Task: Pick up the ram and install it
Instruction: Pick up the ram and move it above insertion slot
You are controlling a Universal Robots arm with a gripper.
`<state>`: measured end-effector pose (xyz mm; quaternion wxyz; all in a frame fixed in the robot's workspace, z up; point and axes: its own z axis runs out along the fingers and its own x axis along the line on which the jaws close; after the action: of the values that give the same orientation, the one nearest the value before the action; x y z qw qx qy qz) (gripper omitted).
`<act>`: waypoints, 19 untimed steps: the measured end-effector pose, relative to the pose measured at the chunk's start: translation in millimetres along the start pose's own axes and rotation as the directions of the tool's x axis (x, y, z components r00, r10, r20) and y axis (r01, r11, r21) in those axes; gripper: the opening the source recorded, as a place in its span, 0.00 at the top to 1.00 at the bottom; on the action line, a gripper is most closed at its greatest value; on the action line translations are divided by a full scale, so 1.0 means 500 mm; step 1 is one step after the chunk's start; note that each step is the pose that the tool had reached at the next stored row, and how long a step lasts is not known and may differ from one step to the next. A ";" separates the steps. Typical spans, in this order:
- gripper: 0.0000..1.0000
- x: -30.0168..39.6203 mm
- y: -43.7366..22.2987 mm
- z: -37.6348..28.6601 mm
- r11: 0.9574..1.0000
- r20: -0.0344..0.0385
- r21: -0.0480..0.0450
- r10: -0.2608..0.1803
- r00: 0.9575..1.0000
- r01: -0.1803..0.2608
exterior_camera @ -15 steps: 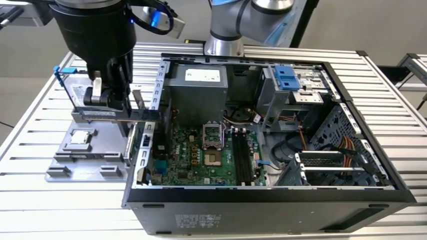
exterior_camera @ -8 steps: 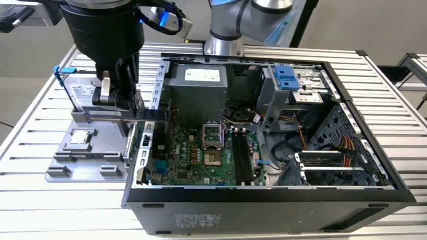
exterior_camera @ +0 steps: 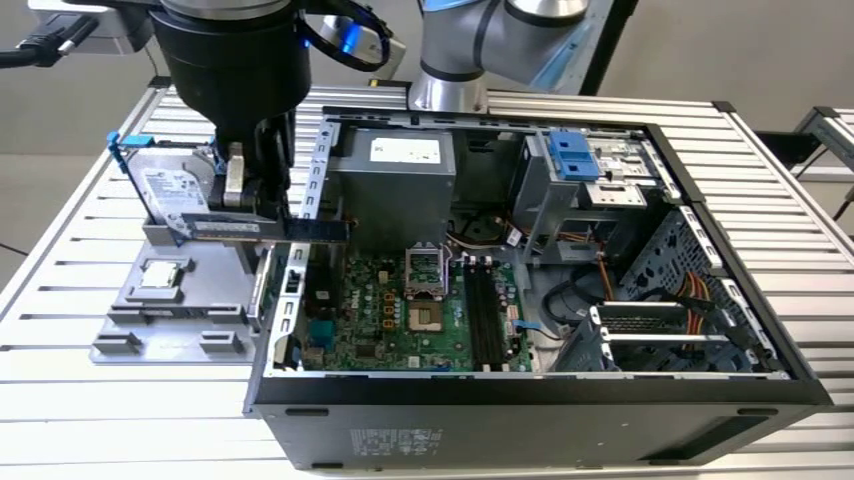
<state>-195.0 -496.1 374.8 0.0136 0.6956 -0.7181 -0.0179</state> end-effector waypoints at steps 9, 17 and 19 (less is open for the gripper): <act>1.00 -0.001 -0.028 -0.001 1.000 0.000 -0.004 0.000 1.000 0.000; 1.00 -0.002 -0.051 -0.002 1.000 0.000 -0.007 0.000 1.000 0.000; 1.00 -0.002 -0.057 -0.002 1.000 0.000 -0.008 0.000 1.000 0.000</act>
<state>-166.5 -496.1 374.8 0.0164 0.6955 -0.7180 -0.0206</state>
